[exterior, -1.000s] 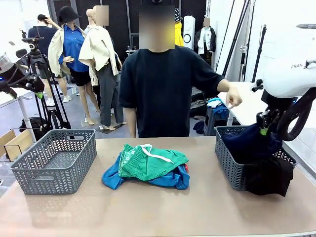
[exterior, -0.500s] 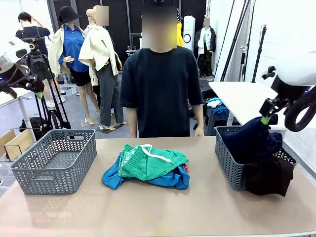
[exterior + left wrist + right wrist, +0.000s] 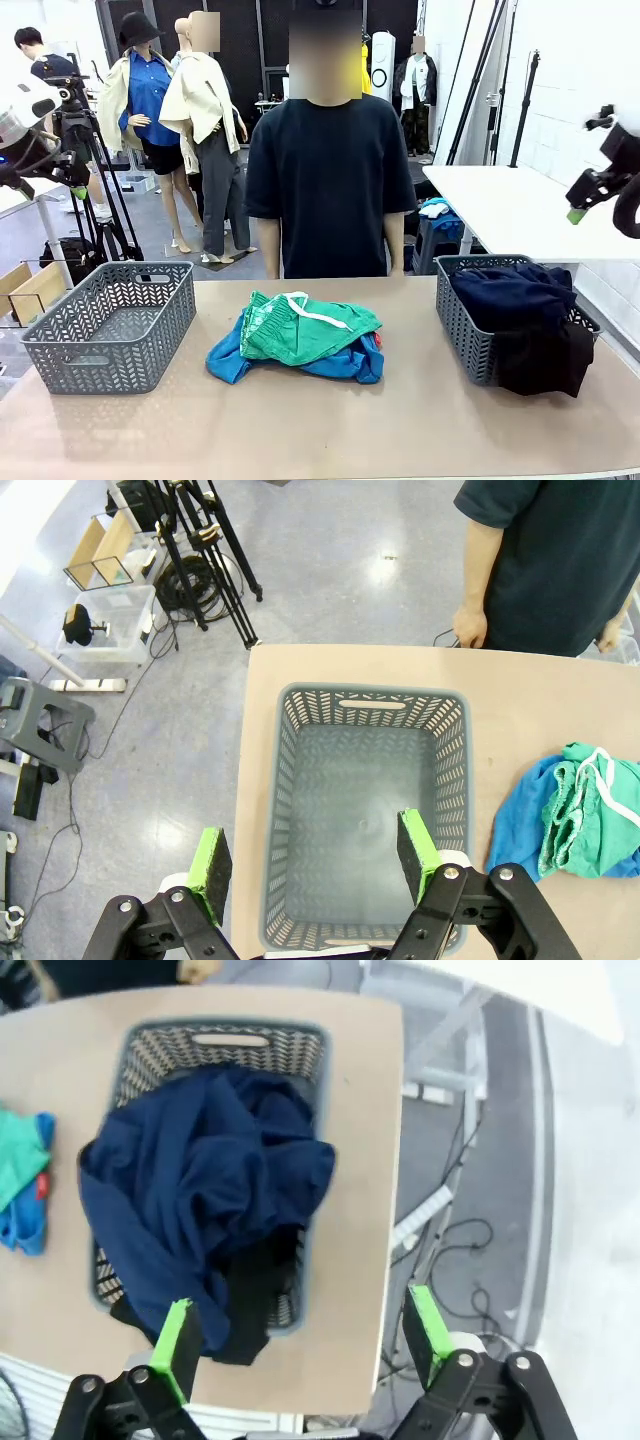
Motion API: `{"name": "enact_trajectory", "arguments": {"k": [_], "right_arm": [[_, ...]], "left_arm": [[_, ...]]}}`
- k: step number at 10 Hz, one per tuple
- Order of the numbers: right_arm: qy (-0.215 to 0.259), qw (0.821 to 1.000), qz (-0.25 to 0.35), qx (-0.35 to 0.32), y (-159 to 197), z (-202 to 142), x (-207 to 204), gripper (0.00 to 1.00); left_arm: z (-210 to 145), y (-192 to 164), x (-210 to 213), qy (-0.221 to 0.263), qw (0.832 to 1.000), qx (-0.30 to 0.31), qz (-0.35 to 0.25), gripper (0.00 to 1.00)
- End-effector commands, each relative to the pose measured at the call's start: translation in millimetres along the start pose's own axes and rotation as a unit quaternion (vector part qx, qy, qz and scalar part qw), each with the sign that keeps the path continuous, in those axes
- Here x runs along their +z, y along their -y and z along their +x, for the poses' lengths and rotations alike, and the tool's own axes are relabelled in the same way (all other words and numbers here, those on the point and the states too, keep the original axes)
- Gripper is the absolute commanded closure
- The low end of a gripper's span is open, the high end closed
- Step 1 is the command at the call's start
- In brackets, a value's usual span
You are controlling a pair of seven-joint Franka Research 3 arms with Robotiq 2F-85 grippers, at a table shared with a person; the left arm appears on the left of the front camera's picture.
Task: Sort the tops and bottoms.
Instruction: Sort the clothes according to human instructions, then lift clothes from the center of the table with your left hand.
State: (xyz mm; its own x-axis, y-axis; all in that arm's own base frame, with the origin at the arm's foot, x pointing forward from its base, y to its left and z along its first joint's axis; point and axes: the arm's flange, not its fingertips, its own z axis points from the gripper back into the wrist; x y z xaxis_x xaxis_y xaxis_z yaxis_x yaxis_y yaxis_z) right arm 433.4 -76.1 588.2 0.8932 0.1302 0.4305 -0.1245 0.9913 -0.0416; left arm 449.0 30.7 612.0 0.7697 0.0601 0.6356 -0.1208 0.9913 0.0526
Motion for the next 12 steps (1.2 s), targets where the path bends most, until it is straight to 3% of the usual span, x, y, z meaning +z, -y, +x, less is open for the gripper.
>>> {"name": "enact_trajectory", "arguments": {"k": [1,3,5,8,11,12], "right_arm": [[-0.024,0.999,-0.016,-0.044,43,9,-14,0.00],[-0.049,0.995,-0.022,-0.087,106,-6,-38,0.00],[-0.064,0.991,-0.021,-0.118,144,-29,-64,0.00],[-0.104,0.979,-0.031,-0.170,177,-81,-67,0.00],[-0.082,0.971,-0.036,-0.222,183,-124,-56,0.00],[-0.100,0.976,-0.034,-0.190,195,-98,-64,0.00]], "left_arm": [[0,-1,1,-0.002,1.000,-0.006,0.009,0.13],[0,-1,1,-0.002,1.000,-0.006,0.009,0.13],[0,-1,1,-0.002,1.000,-0.006,0.009,0.13],[0,-1,1,-0.002,1.000,-0.006,0.009,0.13],[0,-1,1,-0.002,1.000,-0.006,0.009,0.13],[0,-1,1,-0.002,1.000,-0.006,0.009,0.13]]}}
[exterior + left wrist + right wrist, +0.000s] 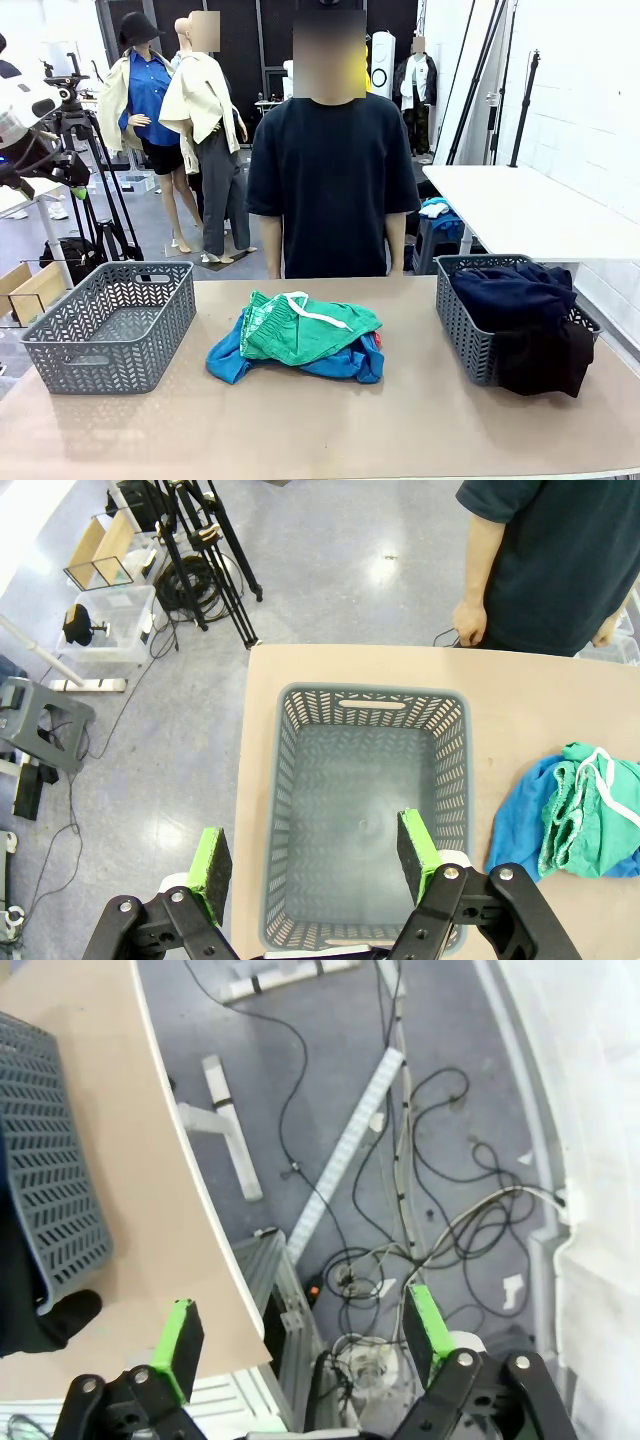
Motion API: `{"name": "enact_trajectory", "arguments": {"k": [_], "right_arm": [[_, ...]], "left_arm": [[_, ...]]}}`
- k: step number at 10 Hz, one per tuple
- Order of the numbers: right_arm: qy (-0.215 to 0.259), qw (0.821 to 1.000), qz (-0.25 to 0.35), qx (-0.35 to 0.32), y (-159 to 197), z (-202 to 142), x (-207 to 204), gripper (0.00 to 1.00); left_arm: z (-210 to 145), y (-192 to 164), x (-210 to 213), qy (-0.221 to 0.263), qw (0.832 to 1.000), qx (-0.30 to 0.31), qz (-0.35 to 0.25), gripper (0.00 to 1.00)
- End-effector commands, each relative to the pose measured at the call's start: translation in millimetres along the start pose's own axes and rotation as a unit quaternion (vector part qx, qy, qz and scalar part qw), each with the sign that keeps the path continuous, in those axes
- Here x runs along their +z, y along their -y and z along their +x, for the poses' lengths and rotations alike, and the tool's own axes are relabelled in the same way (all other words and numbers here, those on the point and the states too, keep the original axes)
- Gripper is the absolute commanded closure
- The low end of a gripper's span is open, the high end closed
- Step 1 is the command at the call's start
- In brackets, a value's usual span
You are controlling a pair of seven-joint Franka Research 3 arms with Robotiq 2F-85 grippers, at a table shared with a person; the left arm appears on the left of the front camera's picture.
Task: Sort the tops and bottoms.
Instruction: Lift clothes from the center of the table with your left hand.
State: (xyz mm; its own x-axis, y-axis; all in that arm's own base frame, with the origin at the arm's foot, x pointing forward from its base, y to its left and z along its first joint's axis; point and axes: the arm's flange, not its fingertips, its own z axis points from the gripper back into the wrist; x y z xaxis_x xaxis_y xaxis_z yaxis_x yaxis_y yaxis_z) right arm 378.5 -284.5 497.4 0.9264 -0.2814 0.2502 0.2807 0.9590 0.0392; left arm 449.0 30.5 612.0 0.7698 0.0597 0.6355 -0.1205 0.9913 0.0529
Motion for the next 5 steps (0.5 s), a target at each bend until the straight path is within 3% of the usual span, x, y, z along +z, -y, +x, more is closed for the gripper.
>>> {"name": "enact_trajectory", "arguments": {"k": [1,5], "right_arm": [[-0.005,1.000,-0.004,0.014,-8.7,16.2,-5.3,0.00],[-0.005,1.000,-0.004,0.014,-8.7,16.2,-5.3,0.00]], "left_arm": [[-0.4,-1.0,0.7,-0.002,1.000,-0.006,0.009,0.13],[-0.4,-1.0,0.7,-0.002,1.000,-0.006,0.009,0.13]]}}
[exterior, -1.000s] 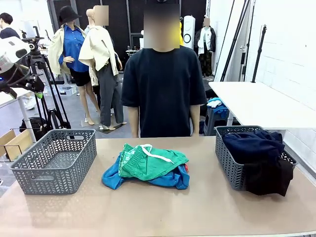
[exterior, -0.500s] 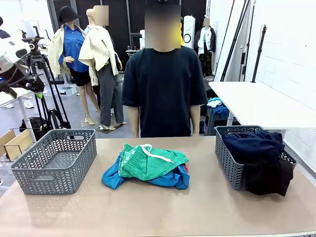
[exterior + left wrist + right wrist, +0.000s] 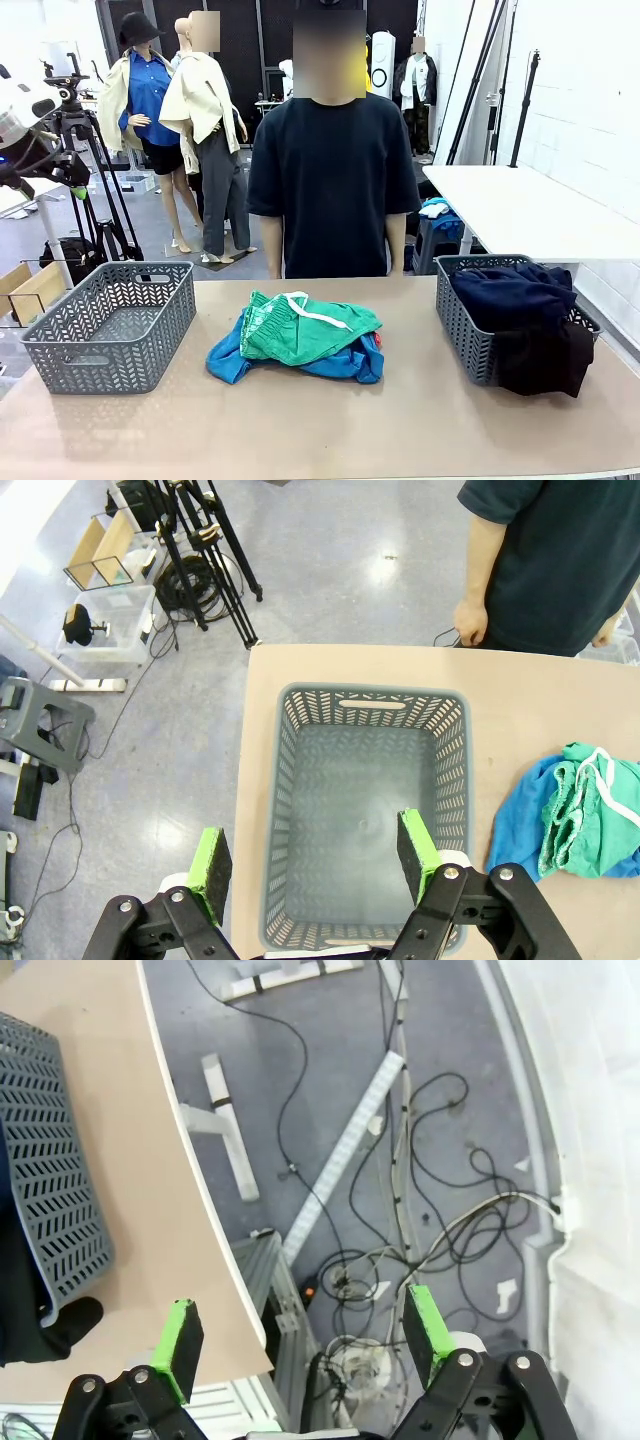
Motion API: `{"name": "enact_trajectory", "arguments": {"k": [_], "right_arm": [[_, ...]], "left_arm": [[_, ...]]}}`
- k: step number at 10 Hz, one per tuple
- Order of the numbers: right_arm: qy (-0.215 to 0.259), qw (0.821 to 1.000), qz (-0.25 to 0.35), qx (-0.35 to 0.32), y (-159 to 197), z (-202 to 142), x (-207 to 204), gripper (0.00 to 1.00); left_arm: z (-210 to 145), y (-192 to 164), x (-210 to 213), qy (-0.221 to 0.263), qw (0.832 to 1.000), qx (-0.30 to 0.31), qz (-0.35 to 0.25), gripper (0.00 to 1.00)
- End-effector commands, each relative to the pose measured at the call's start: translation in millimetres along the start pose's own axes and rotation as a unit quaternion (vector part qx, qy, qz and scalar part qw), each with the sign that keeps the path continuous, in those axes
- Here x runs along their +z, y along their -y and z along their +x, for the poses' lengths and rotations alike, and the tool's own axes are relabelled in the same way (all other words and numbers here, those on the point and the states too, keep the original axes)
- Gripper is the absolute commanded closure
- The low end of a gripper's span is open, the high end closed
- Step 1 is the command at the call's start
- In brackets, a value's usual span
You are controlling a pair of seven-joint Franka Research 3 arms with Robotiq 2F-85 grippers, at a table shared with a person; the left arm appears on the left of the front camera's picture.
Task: Sort the tops and bottoms.
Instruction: Lift clothes from the center of the table with your left hand.
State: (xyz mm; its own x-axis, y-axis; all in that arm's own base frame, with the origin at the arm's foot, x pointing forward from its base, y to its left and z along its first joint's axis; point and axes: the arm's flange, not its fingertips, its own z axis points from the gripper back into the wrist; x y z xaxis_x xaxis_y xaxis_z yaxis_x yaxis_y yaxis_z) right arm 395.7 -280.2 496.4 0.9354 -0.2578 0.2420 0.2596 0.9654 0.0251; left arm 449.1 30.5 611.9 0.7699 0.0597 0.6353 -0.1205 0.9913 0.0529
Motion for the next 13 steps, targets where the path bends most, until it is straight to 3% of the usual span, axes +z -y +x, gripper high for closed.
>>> {"name": "enact_trajectory", "arguments": {"k": [1,4,5,7,8,10,13], "right_arm": [[0.000,1.000,0.000,0.002,0,2,0,0.00],[0.000,1.000,0.000,0.002,0,2,0,0.00],[0.000,1.000,0.000,0.002,0,2,0,0.00],[0.000,1.000,0.000,0.002,0,2,0,0.00],[0.000,1.000,0.000,0.002,0,2,0,0.00],[0.000,1.000,0.000,0.002,0,2,0,0.00],[0.000,1.000,0.000,0.002,0,2,0,0.00]], "left_arm": [[0,0,0,0.000,1.000,0.000,0.000,0.13],[26,100,12,0.086,0.977,-0.122,-0.153,0.13],[31,129,15,0.087,0.963,-0.145,-0.209,0.13],[29,190,-9,0.045,0.950,-0.180,-0.251,0.13],[19,224,-31,0.003,0.942,-0.213,-0.260,0.13],[-10,273,-77,-0.053,0.950,-0.234,-0.198,0.13],[-57,291,-104,-0.104,0.960,-0.230,-0.121,0.13]]}}
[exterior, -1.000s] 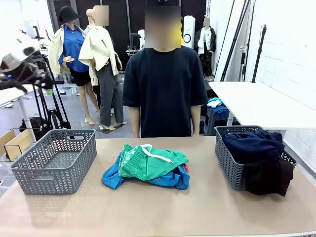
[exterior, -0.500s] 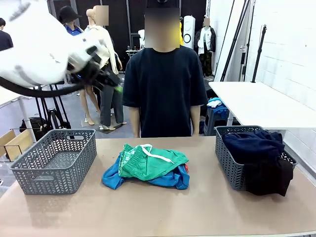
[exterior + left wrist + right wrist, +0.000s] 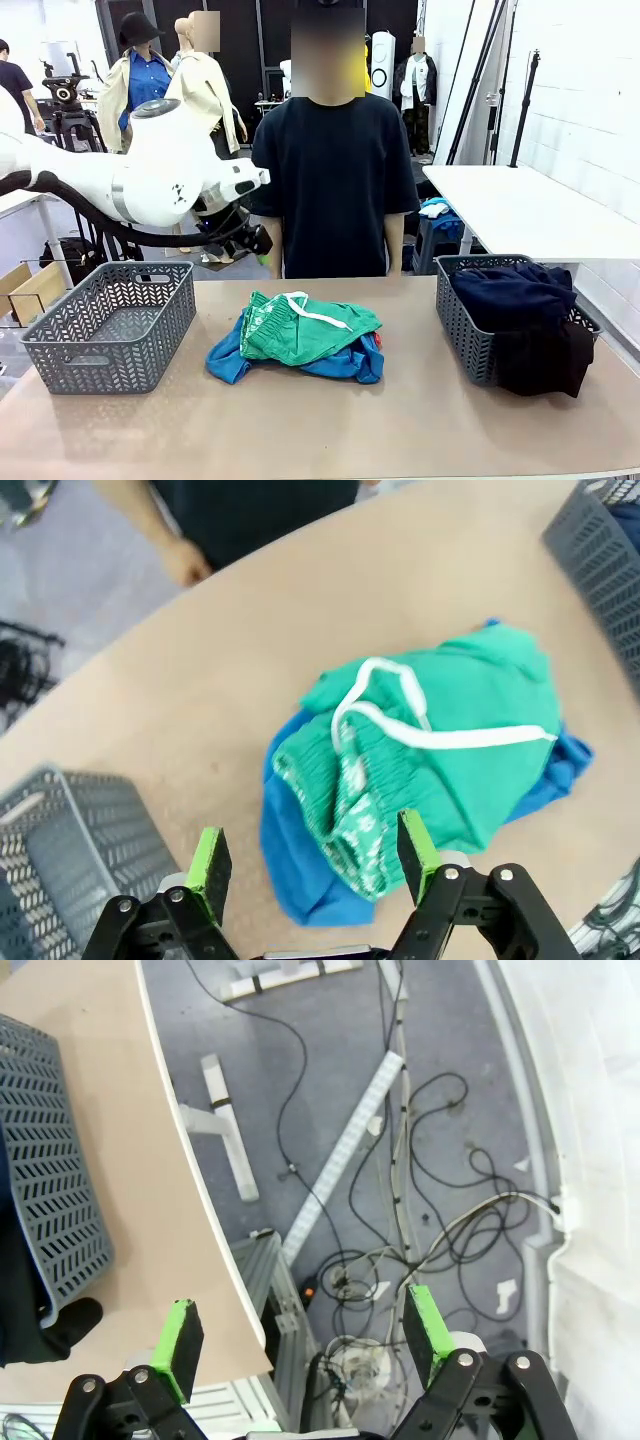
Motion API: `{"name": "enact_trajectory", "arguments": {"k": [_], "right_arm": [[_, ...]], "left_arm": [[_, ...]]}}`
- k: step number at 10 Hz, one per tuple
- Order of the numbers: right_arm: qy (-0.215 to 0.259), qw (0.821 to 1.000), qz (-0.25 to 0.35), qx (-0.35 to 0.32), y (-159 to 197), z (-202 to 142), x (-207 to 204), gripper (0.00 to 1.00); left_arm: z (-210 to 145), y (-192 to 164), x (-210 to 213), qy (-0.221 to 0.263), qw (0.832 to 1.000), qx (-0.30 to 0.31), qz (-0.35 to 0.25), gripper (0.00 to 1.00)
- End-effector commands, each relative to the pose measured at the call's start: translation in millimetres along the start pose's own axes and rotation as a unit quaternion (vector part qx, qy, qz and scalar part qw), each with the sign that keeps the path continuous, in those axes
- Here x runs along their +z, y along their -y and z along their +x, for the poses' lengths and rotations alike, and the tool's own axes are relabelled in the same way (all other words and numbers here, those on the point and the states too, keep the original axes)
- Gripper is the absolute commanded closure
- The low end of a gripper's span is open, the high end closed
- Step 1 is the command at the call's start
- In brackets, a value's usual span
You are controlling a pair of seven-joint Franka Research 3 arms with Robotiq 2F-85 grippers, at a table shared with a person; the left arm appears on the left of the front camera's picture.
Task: Sort the tops and bottoms.
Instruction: Lift clothes from the center of the table with your left hand.
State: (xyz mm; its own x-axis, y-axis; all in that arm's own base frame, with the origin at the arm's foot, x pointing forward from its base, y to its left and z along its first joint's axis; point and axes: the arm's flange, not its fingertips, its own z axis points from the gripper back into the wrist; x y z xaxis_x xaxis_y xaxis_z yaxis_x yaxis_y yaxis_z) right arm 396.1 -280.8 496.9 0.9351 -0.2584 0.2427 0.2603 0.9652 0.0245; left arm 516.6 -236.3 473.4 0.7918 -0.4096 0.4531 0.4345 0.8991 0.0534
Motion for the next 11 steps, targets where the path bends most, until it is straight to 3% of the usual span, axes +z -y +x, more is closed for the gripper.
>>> {"name": "enact_trajectory", "arguments": {"k": [1,3,5,6,8,10,11], "right_arm": [[-0.001,1.000,0.000,0.002,0,1,0,0.00],[-0.001,1.000,0.000,0.002,0,1,0,0.00],[-0.001,1.000,0.000,0.002,0,1,0,0.00],[-0.001,1.000,0.000,0.002,0,1,0,0.00],[-0.001,1.000,0.000,0.002,0,1,0,0.00],[-0.001,1.000,0.000,0.002,0,1,0,0.00],[-0.001,1.000,0.000,0.002,0,1,0,0.00]], "left_arm": [[-17,23,0,-0.043,0.999,0.007,0.018,0.13],[-44,34,-14,-0.065,0.998,0.013,0.020,0.13],[-70,54,-37,-0.055,0.998,0.023,0.000,0.13],[-75,57,-47,-0.046,0.999,0.023,0.010,0.13],[-60,47,-33,-0.072,0.997,0.005,0.004,0.13],[-75,60,-52,-0.065,0.998,0.013,0.015,0.13],[-71,61,-67,-0.086,0.996,0.024,0.006,0.13]]}}
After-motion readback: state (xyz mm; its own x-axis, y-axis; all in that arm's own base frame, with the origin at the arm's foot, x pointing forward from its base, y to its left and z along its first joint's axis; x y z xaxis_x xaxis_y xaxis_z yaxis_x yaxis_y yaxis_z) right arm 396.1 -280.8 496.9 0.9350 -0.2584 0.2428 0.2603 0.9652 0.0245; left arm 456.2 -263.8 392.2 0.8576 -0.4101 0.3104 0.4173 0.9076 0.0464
